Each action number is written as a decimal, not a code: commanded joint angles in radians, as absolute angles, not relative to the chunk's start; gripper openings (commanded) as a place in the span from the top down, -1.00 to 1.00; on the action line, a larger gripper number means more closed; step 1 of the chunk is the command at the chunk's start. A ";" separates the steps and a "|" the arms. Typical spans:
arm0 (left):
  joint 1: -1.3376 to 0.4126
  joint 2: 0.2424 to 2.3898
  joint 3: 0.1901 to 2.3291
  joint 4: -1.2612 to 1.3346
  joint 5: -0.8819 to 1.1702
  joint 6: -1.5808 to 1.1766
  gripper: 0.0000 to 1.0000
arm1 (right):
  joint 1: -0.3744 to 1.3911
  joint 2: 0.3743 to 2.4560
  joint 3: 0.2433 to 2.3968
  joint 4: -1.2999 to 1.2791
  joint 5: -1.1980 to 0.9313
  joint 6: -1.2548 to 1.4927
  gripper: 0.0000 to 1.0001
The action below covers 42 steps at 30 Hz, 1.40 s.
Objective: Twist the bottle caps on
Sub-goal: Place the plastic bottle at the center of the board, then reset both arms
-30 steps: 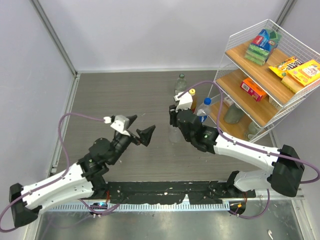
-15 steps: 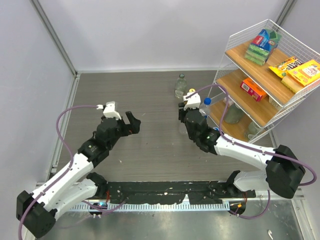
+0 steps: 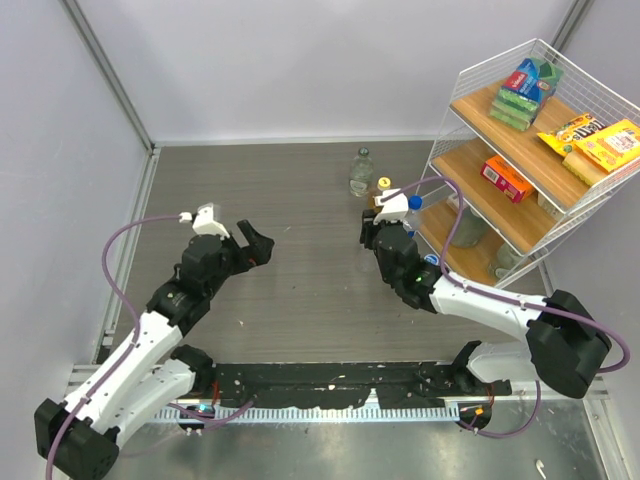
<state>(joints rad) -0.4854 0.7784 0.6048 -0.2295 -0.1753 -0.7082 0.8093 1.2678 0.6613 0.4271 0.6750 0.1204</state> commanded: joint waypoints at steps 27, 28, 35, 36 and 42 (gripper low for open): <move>-0.480 0.687 0.729 -0.497 -0.270 -0.744 -0.99 | 0.805 0.976 0.972 -0.117 0.574 0.342 -0.71; -0.480 0.684 0.738 -0.524 -0.271 -0.744 -0.99 | 0.805 0.963 0.991 -0.161 0.590 0.360 -0.71; -0.480 0.618 0.765 -0.604 -0.304 -0.741 -0.99 | 0.805 0.816 1.045 -0.495 0.666 0.517 -0.72; -0.480 0.606 0.767 -0.615 -0.308 -0.739 -0.99 | 0.805 0.804 1.051 -0.553 0.684 0.532 -0.72; -0.480 0.554 0.764 -0.656 -0.334 -0.726 -0.99 | 0.805 0.697 1.060 -0.734 0.732 0.596 -0.73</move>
